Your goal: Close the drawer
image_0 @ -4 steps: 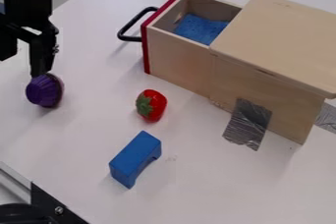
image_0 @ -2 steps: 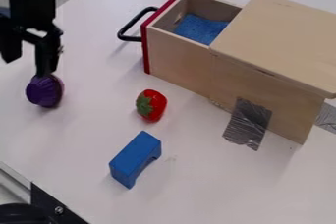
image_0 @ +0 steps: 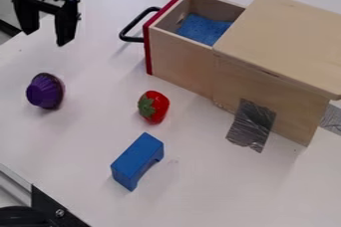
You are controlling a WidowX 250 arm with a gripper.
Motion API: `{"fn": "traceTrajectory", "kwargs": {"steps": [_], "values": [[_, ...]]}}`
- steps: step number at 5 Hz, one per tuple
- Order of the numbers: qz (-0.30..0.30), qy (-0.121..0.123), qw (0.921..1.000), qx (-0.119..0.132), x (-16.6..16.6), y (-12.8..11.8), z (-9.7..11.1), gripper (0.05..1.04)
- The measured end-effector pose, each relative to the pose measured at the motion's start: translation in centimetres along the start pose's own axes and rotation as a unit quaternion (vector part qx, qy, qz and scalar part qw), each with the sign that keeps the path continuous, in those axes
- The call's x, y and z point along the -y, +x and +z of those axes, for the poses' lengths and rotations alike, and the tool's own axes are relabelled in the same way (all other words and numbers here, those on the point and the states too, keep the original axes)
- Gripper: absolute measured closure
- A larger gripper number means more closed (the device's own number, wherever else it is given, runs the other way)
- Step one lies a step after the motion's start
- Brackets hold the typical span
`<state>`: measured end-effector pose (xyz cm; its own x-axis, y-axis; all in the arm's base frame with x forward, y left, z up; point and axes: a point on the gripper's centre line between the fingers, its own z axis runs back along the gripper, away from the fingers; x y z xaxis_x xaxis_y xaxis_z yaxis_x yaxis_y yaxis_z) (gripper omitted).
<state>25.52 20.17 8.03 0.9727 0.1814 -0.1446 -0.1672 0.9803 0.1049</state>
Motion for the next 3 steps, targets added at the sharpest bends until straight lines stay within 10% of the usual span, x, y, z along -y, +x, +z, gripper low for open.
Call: {"fn": "traceTrajectory", "kwargs": {"steps": [3], "values": [[-0.014, -0.019, 0.9997, -0.010, 1.4, 4.1, -1.7, 0.083]]}}
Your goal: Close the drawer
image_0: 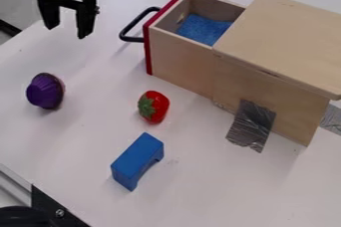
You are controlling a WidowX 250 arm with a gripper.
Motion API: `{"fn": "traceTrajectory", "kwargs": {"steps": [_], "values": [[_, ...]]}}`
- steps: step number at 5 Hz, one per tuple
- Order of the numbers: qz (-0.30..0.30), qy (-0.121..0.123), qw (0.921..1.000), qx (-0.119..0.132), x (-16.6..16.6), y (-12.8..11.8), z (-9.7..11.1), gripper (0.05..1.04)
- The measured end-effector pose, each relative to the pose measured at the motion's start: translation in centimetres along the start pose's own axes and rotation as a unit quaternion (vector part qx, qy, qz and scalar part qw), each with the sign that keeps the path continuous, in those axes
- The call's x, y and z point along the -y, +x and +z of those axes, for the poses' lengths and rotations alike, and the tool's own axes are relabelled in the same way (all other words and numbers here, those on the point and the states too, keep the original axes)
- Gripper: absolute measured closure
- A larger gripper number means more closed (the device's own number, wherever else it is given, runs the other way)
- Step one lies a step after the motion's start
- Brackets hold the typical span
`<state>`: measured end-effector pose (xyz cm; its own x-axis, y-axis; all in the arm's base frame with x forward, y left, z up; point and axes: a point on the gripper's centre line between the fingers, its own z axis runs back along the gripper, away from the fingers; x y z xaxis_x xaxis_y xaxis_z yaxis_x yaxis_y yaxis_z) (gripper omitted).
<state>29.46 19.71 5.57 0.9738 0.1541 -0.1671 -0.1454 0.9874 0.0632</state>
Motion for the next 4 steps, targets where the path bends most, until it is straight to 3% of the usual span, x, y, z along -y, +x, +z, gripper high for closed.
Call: {"fn": "traceTrajectory", "kwargs": {"steps": [1, 2, 4], "values": [[-0.007, -0.046, 0.9987, -0.020, 1.1, 1.8, -1.4, 0.083], [-0.004, -0.073, 0.9968, -0.032, 1.4, 3.2, -1.8, 0.084], [0.005, -0.085, 0.9956, -0.040, 1.4, 5.6, -2.2, 0.085]]}}
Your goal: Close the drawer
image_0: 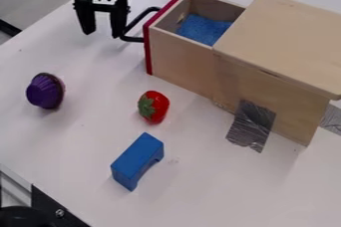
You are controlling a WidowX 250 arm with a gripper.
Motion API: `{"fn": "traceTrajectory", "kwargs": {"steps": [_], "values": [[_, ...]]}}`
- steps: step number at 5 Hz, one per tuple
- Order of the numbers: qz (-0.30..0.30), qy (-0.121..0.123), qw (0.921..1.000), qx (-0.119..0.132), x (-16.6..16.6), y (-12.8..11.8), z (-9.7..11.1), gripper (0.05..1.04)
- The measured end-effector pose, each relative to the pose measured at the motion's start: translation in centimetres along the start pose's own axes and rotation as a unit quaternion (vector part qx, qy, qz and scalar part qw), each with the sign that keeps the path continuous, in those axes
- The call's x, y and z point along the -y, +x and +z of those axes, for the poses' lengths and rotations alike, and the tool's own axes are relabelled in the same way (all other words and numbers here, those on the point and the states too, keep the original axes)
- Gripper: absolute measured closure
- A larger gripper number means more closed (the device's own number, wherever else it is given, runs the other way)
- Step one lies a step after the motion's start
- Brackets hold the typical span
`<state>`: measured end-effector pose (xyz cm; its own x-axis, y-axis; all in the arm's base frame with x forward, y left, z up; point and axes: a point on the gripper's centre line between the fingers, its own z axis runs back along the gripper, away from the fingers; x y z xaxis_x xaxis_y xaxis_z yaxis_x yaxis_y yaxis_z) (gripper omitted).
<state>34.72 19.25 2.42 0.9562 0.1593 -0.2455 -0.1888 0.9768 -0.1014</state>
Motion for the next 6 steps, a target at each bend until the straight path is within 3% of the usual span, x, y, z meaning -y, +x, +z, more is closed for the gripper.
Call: {"fn": "traceTrajectory", "kwargs": {"steps": [4, 6], "values": [[0.003, -0.013, 0.9999, -0.003, 0.3, 1.6, -0.3, 0.085], [-0.008, -0.025, 0.9996, -0.010, 1.5, 1.2, -1.8, 0.085]]}}
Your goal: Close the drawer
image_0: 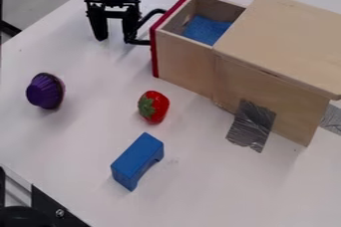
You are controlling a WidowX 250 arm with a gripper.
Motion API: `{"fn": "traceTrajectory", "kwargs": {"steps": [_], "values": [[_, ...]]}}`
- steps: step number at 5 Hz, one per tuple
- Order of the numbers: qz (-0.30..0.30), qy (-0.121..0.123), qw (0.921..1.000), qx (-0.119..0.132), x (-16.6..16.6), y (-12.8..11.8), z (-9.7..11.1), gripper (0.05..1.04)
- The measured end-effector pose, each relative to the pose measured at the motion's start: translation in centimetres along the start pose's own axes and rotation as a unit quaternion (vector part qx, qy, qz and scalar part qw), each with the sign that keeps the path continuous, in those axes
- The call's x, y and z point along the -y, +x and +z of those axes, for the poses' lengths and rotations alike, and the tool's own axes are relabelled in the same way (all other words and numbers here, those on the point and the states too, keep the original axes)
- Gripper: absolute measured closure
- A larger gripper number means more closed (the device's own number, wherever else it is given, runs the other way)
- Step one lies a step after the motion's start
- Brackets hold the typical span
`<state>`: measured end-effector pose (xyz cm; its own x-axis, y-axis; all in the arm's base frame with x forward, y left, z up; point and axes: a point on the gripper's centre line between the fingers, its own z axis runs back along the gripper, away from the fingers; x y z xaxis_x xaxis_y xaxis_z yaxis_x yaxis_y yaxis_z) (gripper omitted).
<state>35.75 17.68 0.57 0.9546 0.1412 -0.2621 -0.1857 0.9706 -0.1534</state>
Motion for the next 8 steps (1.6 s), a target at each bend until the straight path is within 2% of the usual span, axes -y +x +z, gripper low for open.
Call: {"fn": "traceTrajectory", "kwargs": {"steps": [2, 4, 6, 7, 8], "values": [[-0.025, 0.004, 0.9996, -0.008, 2.4, -0.4, -0.6, 0.085], [-0.028, 0.004, 0.9996, -0.003, 2.6, -0.2, -0.5, 0.085], [-0.040, -0.003, 0.9992, 0.009, 3.6, 0.6, 0.7, 0.085], [-0.050, -0.018, 0.9986, 0.006, 4.7, 0.9, 1.0, 0.085], [-0.077, -0.027, 0.9967, -0.007, 7.3, 1.0, 0.6, 0.085]]}}
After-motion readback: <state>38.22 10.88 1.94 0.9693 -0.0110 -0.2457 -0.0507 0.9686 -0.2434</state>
